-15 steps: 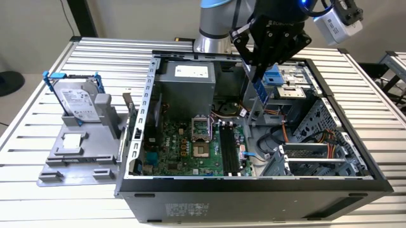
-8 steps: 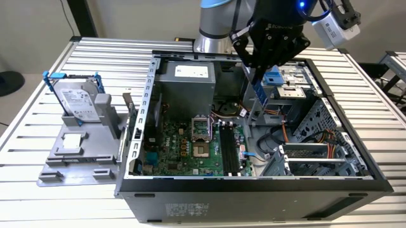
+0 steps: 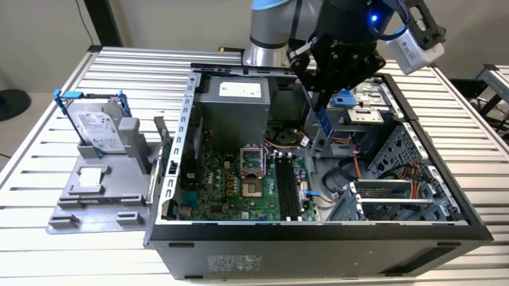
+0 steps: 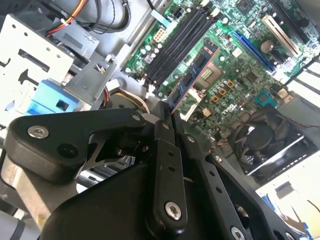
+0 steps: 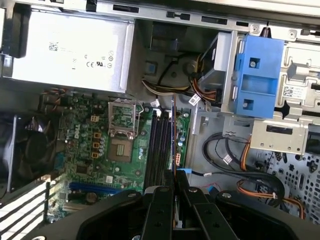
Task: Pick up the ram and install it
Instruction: 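Insert the ram into the slot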
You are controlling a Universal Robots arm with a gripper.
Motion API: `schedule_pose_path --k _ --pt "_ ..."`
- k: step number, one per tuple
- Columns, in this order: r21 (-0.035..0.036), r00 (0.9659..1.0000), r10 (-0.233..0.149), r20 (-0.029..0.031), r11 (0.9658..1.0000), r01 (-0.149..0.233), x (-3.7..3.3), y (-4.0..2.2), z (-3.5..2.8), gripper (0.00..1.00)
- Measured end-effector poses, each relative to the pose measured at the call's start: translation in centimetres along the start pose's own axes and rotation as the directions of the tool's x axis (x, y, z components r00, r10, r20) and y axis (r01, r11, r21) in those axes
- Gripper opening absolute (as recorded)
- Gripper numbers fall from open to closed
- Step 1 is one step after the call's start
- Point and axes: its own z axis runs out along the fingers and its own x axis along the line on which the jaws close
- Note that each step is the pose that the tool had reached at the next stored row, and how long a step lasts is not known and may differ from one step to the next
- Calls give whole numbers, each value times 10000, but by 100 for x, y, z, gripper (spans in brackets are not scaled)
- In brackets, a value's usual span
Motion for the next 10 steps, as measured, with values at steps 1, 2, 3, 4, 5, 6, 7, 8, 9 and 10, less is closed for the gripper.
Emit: schedule_pose_path --k 1,2,3,4,5,6,7,8,9,10 --pt "0 10000 25 1 10000 -25 -1 -1 14 0" --pt "1 10000 62 2 10000 -62 -1 -1 30 0" --pt "0 9999 105 4 9999 -105 -2 -2 45 0" --pt "2 9999 151 5 9999 -151 -3 -3 61 0" --pt "1 9998 192 7 9998 -192 -3 -3 76 0" --pt "1 9997 237 9 9997 -237 -4 -4 93 0" --pt "0 9996 282 11 9996 -282 -4 -5 109 0" --pt "0 9995 329 13 9995 -329 -5 -6 125 0" --pt "0 9993 368 15 9993 -368 -5 -6 139 0" --pt "0 9992 411 18 9992 -411 -5 -7 156 0"
